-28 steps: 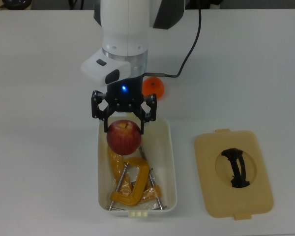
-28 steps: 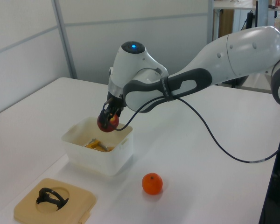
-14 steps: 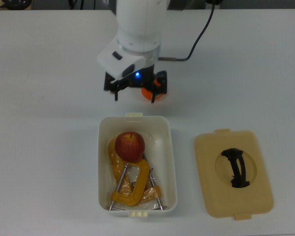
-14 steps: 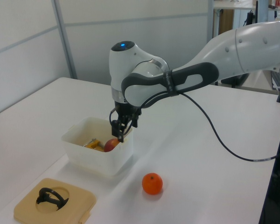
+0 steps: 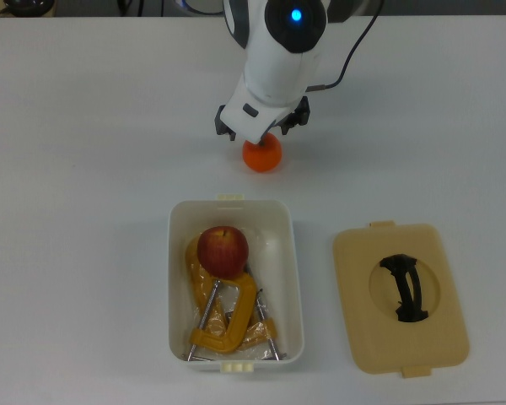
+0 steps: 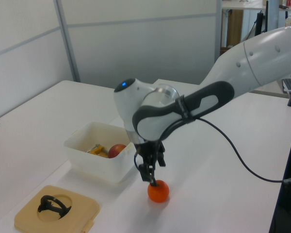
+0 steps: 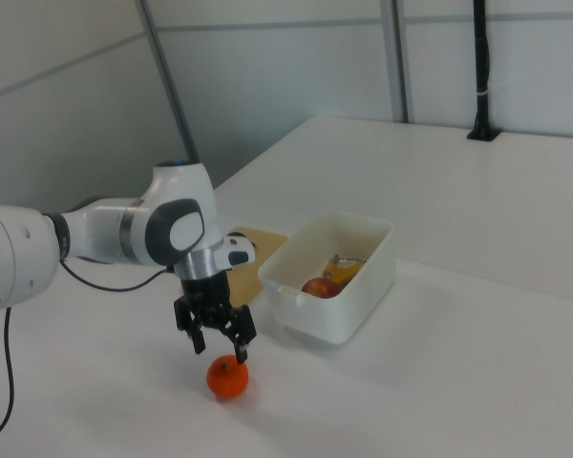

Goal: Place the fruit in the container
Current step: 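Move the gripper to the orange mandarin and grasp it, then lift the mandarin and carry it into the container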

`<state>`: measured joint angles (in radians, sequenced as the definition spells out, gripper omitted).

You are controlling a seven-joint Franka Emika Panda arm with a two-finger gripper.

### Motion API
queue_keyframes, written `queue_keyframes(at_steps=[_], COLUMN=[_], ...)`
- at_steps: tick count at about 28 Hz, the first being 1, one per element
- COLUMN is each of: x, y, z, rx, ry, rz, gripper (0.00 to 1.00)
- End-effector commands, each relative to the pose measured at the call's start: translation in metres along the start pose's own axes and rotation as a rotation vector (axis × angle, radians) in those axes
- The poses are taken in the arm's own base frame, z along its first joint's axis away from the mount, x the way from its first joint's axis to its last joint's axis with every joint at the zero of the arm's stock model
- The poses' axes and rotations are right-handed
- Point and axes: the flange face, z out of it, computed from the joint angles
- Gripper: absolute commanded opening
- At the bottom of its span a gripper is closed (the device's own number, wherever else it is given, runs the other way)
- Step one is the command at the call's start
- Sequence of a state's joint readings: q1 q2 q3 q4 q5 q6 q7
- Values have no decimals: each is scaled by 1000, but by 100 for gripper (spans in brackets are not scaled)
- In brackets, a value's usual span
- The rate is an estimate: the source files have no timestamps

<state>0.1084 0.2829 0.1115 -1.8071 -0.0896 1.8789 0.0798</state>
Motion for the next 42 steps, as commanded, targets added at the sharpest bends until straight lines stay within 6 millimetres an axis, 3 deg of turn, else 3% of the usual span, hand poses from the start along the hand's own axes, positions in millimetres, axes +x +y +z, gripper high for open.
queue_keyframes(at_steps=[1,3,9,11,12,14,16,17,20,21,27,32,38,40,42], x=[-6,-6,1,2,3,3,2,3,1,3,14,26,53,60,68], y=[-4,-6,-12,-11,-11,-9,-7,-3,5,9,26,35,40,42,41], z=[30,45,59,58,55,47,39,20,-8,-30,-85,-105,-107,-102,-95], rx=[-10,-13,-5,-4,-4,-3,-4,-6,-10,-11,-15,-32,-5,-14,-43], ry=[-4,-9,19,31,37,49,61,93,127,168,284,368,572,610,643], rz=[-46,-53,-51,-49,-47,-44,-41,-33,-20,-11,21,34,134,153,157], gripper=[100,100,97,78,57,44,38,37,37,37,37,37,38,42,53])
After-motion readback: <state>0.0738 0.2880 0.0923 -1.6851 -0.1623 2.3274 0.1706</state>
